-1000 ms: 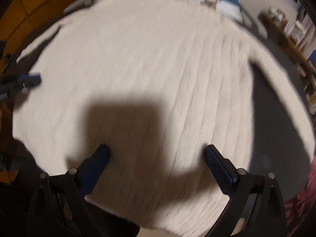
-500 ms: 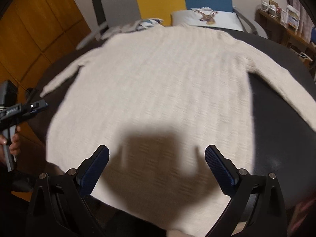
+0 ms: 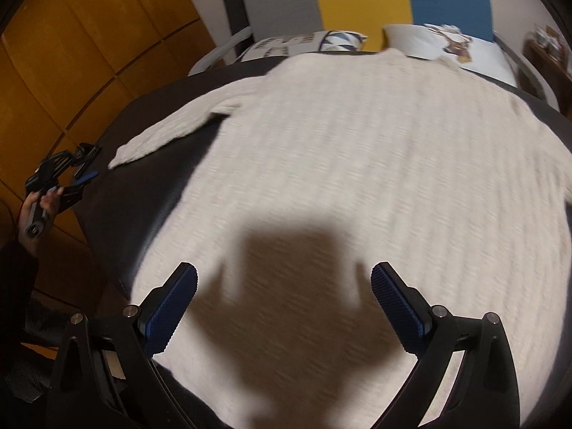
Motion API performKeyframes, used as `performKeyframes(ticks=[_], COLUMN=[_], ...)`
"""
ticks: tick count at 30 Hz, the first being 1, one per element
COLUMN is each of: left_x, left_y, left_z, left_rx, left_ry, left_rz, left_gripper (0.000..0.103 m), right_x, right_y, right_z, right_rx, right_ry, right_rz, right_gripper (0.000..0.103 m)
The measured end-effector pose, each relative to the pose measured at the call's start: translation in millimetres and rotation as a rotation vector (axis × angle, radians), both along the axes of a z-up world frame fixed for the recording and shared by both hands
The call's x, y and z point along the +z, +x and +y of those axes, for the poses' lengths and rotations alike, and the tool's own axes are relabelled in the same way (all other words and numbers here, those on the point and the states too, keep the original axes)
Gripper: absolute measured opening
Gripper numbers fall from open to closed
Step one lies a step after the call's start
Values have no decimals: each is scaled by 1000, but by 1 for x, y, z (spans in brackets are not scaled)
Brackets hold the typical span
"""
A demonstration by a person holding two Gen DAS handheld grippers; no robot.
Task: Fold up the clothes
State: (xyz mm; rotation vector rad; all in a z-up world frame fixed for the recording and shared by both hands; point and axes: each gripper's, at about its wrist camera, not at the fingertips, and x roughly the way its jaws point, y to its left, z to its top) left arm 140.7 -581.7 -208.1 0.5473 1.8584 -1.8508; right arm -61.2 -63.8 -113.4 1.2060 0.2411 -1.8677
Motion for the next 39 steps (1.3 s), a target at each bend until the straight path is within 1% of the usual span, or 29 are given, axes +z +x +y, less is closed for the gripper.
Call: performKeyframes(ticks=[2, 5, 7, 9, 13, 16, 20, 22, 25, 26, 27, 28, 30, 33, 35, 37, 39], left_x=[-8, -21, -27, -30, -34, -33, -36, -36, -38, -37, -37, -36, -34, -36, -33, -29, -21], left_y=[-8, -3, -7, -11, -14, -16, -14, -15, -14, -16, -16, -17, -18, -16, -17, -19, -24], left_z=[-1, -11, -12, -13, -16, -15, -15, -15, -18, -18, -17, -16, -15, -13, -11, -8, -3], left_rx=[22, 26, 25, 28, 56, 70, 105, 116, 115, 118, 122, 123, 125, 151, 160, 160, 145], left_ry=[23, 56, 53, 53, 106, 104, 114, 122, 118, 115, 111, 105, 93, 114, 110, 95, 60], left_rz=[-5, -9, -5, 3, 25, 15, 11, 3, -16, -26, -39, -48, -61, -48, -59, -81, -131], left_gripper=[37, 37, 38, 38, 38, 38, 38, 37, 35, 34, 30, 29, 29, 30, 31, 36, 36], right_x=[0, 0, -1, -5, -17, -25, -25, -23, -20, -19, -18, -17, -19, -24, -30, -35, -37], right_y=[0, -1, -4, -11, -25, -33, -39, -42, -50, -54, -60, -67, -80, -94, -101, -105, -109], right_z=[-11, -15, -13, -8, 10, 24, 45, 54, 78, 91, 106, 128, 182, 267, 328, 378, 423], right_rx=[17, 17, 2, -32, -127, -189, -254, -278, -328, -356, -393, -441, -556, -759, -924, -1086, -1216], right_ry=[14, 26, 26, 10, -25, -40, -88, -95, -157, -193, -237, -299, -464, -634, -717, -753, -779], right_rz=[15, 24, 17, -15, -86, -119, -145, -144, -185, -207, -233, -262, -329, -366, -365, -348, -302], right_gripper=[100, 100, 100, 100, 100, 100, 100, 100, 100, 100, 100, 100, 100, 100, 100, 100, 100])
